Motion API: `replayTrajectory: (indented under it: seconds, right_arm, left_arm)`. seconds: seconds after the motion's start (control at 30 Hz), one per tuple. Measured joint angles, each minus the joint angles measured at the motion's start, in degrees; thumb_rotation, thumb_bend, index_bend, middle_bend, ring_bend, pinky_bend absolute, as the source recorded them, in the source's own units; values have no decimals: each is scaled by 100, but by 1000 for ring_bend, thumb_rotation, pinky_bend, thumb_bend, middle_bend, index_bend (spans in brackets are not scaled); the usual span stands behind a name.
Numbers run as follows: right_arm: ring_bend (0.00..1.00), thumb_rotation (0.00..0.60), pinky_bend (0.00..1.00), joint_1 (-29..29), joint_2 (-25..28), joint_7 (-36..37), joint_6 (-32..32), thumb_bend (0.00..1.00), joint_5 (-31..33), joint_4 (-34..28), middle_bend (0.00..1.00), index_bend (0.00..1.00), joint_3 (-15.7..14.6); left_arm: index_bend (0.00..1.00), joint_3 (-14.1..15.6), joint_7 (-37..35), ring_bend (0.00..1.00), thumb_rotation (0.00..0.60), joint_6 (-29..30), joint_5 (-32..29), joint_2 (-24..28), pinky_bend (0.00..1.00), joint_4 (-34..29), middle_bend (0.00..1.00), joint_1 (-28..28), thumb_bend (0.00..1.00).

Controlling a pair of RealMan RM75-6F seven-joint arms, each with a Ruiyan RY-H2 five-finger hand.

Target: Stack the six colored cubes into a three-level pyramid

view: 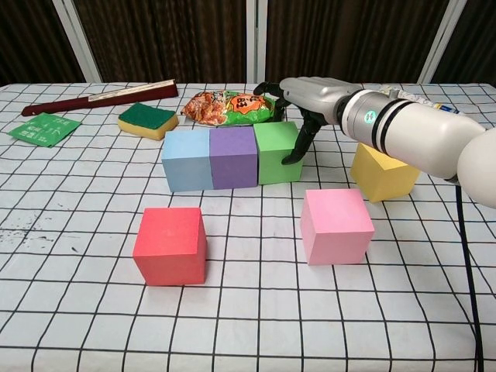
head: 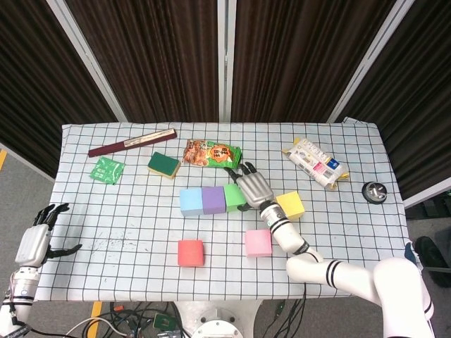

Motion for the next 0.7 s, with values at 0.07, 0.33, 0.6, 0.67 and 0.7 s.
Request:
replayTrajectory:
  seconds: [0.07,0.33,0.6,0.67,0.7]
  right_arm:
    - [66,600,0,8,6,-13,-14,122,20,-12,472,0,2]
    - [66,600,0,26,9,-46,-47,122,70,-9,474,0,-8]
    - [66,600,0,12,31,-175,8,122,163,-96,474,0,-35]
    - [66,600,0,12,39,-213,38,122,190,-140,474,0,-28]
    - [66,600,0,14,44,-233,49,122,203,-159,474,0,-22]
  left_arm:
    - [129,6,-12,42,600,-8,0,0,60,6,161,1,0]
    - [129,9,-31,42,600,-16,1,-13,60,34,161,0,0]
    - [129,22,-71,42,600,-32,5,-31,60,68,161,2,0]
    - [129,21,-80,42,600,-29,11,-36,60,74,161,-1,0]
    - [129,21,-84,42,600,-29,14,-37,60,77,161,-3,0]
